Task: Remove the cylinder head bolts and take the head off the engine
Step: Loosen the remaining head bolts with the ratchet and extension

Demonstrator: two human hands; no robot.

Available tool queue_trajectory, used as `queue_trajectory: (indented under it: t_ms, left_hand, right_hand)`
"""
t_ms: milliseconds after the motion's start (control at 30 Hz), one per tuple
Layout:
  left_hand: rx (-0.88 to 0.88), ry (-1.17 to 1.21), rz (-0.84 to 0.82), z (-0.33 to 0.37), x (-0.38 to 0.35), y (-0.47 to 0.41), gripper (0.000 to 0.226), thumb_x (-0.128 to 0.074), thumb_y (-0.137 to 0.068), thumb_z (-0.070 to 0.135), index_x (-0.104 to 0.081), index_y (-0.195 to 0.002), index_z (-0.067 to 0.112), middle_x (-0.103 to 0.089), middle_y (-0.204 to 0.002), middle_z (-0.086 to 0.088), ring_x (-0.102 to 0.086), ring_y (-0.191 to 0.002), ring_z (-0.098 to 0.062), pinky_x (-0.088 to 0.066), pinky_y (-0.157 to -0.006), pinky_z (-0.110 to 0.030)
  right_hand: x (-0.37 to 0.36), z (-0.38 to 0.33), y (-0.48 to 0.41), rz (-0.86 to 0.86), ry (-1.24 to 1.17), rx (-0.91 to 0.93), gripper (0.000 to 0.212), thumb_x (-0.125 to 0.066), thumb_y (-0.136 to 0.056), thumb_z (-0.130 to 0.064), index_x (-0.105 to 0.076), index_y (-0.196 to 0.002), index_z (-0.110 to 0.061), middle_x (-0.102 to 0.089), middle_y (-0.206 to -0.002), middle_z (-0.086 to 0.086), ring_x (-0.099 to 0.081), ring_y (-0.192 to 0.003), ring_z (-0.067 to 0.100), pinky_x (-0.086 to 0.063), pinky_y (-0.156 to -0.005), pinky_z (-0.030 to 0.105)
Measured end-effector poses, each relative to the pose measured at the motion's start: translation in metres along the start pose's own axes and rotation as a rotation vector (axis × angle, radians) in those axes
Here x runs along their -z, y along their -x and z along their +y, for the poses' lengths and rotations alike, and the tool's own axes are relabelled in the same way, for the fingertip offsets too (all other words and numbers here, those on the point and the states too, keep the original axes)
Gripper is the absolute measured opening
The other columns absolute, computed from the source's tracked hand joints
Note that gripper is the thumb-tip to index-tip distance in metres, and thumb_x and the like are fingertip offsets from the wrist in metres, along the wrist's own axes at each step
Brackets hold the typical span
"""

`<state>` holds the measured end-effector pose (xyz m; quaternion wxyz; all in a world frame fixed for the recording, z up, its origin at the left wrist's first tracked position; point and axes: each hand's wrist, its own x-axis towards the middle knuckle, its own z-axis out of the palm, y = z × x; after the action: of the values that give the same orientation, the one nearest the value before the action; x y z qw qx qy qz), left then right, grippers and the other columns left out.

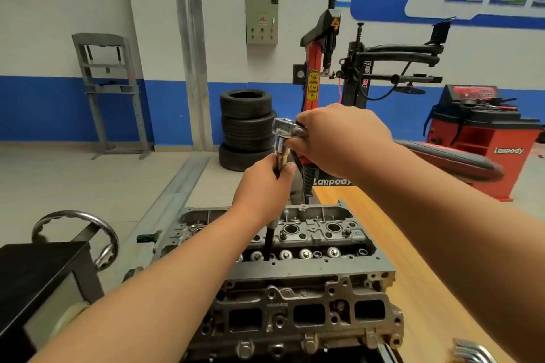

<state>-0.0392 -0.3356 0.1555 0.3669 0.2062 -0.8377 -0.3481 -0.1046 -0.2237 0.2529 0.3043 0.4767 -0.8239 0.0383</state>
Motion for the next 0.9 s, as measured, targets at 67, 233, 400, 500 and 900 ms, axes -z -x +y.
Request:
queue_trajectory:
  t_ms: [67,233,400,500,900]
  left_hand:
    - [-0.009,0.0,-0.004,0.001,-0.001,0.003,0.026,-0.046,-0.097,0.041,-0.051,-0.074,0.03,-0.062,-0.069,0.006,-0.057,-0.065,-0.011,-0.039,-0.056,-0.028]
    - [-0.05,0.042,0.011,0.002,-0.004,0.009,0.026,-0.046,-0.097,0.039,-0.052,-0.075,0.027,-0.061,-0.067,0.003,-0.054,-0.061,-0.012,-0.042,-0.057,-0.03]
    - [-0.075,0.091,-0.044,-0.002,-0.001,0.008,0.028,-0.047,-0.096,0.033,-0.05,-0.068,0.029,-0.057,-0.056,0.01,-0.047,-0.047,-0.003,-0.037,-0.05,-0.023]
    - [-0.138,0.157,-0.078,-0.009,0.008,0.009,0.044,-0.043,-0.093,0.017,-0.047,-0.053,0.035,-0.048,-0.043,0.018,-0.039,-0.038,0.0,-0.026,-0.039,-0.008]
    - [-0.052,0.161,-0.095,-0.02,0.012,0.014,0.022,-0.047,-0.098,0.037,-0.054,-0.079,0.029,-0.061,-0.061,0.021,-0.049,-0.045,0.004,-0.035,-0.042,-0.009]
  right_hand:
    - [0.004,-0.001,0.003,-0.006,0.008,-0.001,0.035,-0.045,-0.093,-0.055,-0.054,-0.084,-0.023,-0.049,-0.068,-0.002,-0.055,-0.065,0.024,-0.035,-0.051,0.031]
    - [0.011,-0.011,0.013,-0.015,0.091,-0.004,0.023,-0.048,-0.098,-0.036,-0.043,-0.087,-0.016,-0.038,-0.064,0.001,-0.038,-0.05,0.021,-0.026,-0.046,0.029]
    - [0.027,-0.028,0.019,-0.14,0.122,-0.054,0.012,-0.046,-0.096,-0.014,-0.036,-0.093,-0.011,-0.037,-0.066,0.004,-0.035,-0.051,0.024,-0.027,-0.048,0.032]
    - [0.034,-0.043,0.022,-0.207,0.091,-0.089,0.015,-0.045,-0.092,-0.006,-0.032,-0.095,-0.01,-0.041,-0.072,0.008,-0.042,-0.066,0.028,-0.031,-0.053,0.037]
    - [0.021,-0.042,0.019,0.022,0.191,0.04,0.018,-0.048,-0.092,-0.019,-0.035,-0.086,-0.009,-0.035,-0.059,0.003,-0.031,-0.045,0.022,-0.021,-0.042,0.029]
